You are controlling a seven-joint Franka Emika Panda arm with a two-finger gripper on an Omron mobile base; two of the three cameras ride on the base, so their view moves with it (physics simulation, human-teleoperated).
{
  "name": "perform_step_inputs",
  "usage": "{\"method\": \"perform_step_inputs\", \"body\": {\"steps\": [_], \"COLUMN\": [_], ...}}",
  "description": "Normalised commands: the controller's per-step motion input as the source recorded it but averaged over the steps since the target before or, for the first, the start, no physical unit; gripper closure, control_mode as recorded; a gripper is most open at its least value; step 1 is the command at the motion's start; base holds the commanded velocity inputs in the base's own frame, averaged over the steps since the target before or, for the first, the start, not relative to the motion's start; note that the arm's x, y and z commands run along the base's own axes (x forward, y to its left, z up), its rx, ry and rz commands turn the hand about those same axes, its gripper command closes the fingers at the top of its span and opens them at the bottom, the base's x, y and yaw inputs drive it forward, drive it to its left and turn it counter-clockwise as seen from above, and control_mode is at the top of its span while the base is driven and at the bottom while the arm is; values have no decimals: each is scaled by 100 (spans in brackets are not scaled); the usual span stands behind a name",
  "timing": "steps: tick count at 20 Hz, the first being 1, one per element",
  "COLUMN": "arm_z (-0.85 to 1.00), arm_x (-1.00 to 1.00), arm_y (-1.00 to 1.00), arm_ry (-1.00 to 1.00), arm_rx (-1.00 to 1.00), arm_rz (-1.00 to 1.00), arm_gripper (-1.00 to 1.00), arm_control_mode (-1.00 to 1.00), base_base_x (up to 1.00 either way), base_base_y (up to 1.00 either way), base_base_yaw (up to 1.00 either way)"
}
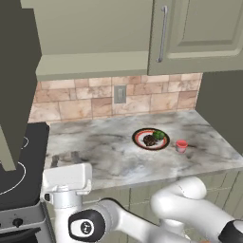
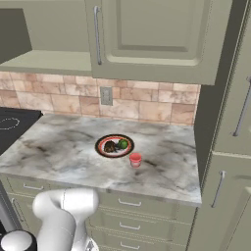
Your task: Pick the avocado and bread from the counter and place them on the plate. Then pick the jam from the cabinet and place it next to the plate. Lastly close the cabinet door.
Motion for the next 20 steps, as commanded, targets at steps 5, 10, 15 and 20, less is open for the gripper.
{"method": "perform_step_inputs", "body": {"steps": [5,10,15,20], "arm_z": [0,0,3,0], "arm_x": [0,-2,-11,-7], "arm_y": [26,40,45,35], "arm_ry": [0,-6,-13,-13], "arm_rx": [-2,-2,-4,-5], "arm_rz": [18,1,0,3], "arm_gripper": [-100,-100,-100,-100], "arm_control_mode": [-100,-100,-100,-100], "base_base_x": [0,0,0,0], "base_base_y": [0,0,0,0], "base_base_yaw": [0,0,0,0]}}
